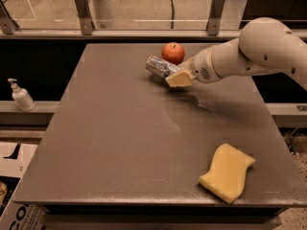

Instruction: Pick redbull can

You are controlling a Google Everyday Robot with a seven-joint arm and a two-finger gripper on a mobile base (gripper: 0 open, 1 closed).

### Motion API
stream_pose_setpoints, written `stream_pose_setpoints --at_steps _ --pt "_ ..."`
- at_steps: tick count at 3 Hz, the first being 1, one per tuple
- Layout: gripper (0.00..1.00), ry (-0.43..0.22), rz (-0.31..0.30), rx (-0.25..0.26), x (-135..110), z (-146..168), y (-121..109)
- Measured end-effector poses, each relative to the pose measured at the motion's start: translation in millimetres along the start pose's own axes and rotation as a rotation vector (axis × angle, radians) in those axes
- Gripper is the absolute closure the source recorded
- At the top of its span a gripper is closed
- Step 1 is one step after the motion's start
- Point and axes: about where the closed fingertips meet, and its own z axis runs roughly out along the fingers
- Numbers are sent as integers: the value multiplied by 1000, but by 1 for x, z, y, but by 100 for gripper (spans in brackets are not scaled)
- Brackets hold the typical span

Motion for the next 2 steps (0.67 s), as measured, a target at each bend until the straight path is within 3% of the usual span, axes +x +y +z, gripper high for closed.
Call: stream_pose_setpoints --at_steps 2 --pt "100 -107 -91 23 -22 -36 22"
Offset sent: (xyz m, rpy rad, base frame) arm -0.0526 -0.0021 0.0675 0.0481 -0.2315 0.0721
